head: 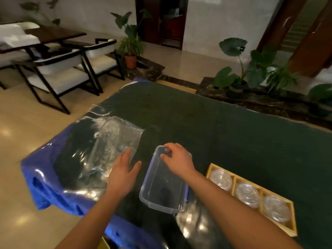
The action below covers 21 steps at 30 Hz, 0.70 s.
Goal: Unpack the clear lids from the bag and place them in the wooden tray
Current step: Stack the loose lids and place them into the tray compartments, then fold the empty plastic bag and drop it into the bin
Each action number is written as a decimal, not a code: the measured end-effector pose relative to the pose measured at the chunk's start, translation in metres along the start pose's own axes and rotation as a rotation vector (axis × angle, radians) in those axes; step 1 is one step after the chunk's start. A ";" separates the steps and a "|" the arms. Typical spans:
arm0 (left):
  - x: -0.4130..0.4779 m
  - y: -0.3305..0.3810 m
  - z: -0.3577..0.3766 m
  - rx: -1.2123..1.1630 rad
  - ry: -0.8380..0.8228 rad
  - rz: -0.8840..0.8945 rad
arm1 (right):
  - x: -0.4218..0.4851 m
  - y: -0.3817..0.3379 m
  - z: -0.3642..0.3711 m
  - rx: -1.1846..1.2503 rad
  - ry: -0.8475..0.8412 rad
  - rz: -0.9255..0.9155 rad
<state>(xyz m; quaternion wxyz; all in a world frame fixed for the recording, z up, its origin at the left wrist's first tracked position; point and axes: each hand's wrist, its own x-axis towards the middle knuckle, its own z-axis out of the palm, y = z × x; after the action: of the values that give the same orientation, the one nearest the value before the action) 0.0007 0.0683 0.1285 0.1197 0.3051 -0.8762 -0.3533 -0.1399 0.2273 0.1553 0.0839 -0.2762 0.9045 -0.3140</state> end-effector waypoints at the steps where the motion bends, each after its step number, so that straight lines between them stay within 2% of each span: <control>1: 0.002 -0.008 -0.006 0.005 0.005 -0.011 | 0.004 -0.008 0.008 0.016 -0.018 -0.002; 7: 0.022 -0.059 -0.029 0.020 0.096 -0.093 | 0.026 -0.050 0.061 0.032 -0.142 0.004; 11: 0.048 -0.102 -0.041 0.064 0.134 -0.233 | 0.043 -0.067 0.104 0.077 -0.256 0.090; 15: 0.080 -0.141 -0.047 0.059 0.050 -0.364 | 0.060 -0.075 0.142 0.115 -0.346 0.308; 19: 0.105 -0.164 -0.044 -0.163 -0.046 -0.520 | 0.074 -0.079 0.166 0.387 -0.401 0.620; 21: 0.112 -0.171 -0.040 -0.234 -0.061 -0.549 | 0.078 -0.078 0.177 0.470 -0.408 0.663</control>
<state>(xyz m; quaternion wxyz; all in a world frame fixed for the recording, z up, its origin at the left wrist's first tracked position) 0.0066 -0.1192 0.0385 0.0277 0.5042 -0.7175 -0.4798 -0.1127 0.0408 0.0654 0.4170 -0.0015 0.8131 -0.4063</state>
